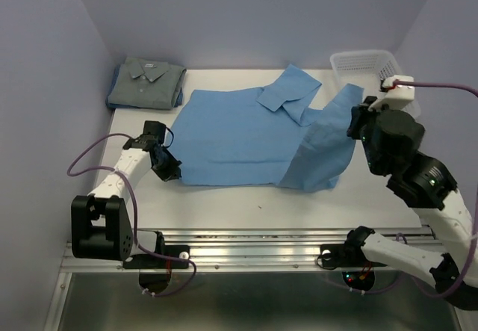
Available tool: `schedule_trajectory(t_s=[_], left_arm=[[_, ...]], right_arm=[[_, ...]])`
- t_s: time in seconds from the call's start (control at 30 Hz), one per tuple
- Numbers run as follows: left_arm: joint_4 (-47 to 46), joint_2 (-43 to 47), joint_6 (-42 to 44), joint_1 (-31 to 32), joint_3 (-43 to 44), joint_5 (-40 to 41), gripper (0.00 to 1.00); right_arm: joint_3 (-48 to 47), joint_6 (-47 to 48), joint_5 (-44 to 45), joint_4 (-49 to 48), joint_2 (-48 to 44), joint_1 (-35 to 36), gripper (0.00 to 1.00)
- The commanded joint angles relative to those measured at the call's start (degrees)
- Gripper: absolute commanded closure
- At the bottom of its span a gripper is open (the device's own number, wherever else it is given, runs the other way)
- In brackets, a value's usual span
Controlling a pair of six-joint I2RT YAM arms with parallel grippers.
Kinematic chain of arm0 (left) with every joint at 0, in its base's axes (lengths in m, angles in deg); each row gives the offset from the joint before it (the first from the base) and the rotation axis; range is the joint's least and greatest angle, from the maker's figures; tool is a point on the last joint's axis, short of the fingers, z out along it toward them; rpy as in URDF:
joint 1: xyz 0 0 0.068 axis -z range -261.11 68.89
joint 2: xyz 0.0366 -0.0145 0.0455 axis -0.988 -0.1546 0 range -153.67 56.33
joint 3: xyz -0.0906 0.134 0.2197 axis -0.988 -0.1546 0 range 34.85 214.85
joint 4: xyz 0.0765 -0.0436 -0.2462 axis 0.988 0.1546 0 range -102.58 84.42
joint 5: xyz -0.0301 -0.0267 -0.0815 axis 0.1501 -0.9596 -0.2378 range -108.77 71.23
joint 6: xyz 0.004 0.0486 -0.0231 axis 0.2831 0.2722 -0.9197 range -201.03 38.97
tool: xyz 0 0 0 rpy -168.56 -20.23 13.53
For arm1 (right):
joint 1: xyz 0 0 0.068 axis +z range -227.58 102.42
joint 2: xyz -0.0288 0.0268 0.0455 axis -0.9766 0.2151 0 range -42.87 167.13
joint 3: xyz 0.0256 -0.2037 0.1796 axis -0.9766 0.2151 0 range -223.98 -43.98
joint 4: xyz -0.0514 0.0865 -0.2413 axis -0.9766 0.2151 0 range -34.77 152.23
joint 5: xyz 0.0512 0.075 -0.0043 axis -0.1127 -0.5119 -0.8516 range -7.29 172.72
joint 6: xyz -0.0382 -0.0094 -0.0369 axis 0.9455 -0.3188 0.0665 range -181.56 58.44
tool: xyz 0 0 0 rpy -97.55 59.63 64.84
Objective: Fold and stack the long sleeve shirts
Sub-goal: Fold the shirt
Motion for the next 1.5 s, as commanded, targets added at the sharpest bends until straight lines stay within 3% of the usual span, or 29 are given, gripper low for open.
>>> schedule_trajectory(t_s=[0.0,0.07,0.33,0.6,0.87,1.07,1.23,1.47], left_arm=[[-1.9,-2.9,0.4,0.4,2.1,-2.0,1.00],[-2.9,-4.5,0.7,0.4,4.7,-2.3,1.00],[-4.3,-15.1,2.2,0.2,16.7,-2.2,1.00],[-3.3,-22.6,4.2,-1.3,26.7,-3.0,1.00],[-3.3,-25.9,4.0,-3.6,30.4,-2.4,1.00],[-4.0,-29.1,3.9,-3.8,34.0,-2.7,1.00],[-4.0,-30.3,3.8,-3.8,36.4,-2.0,1.00],[-3.4,-32.5,4.4,-3.8,39.6,-0.8,1.00]], right_arm=[[-2.7,1.6,12.4,-5.1,9.8,-0.2,0.99],[-6.6,6.2,15.5,-9.3,15.9,-0.8,0.99],[-12.7,18.6,-3.5,-26.6,26.7,-9.6,0.99],[-20.4,24.0,-23.0,-34.0,35.5,-17.6,0.99],[-27.2,26.2,-31.0,-35.7,45.8,-21.7,0.99],[-29.6,29.3,-35.0,-43.1,51.1,-23.5,0.99],[-38.3,31.8,-37.0,-44.5,59.1,-25.3,0.99],[-40.7,31.5,-41.3,-50.8,63.8,-26.5,0.99]])
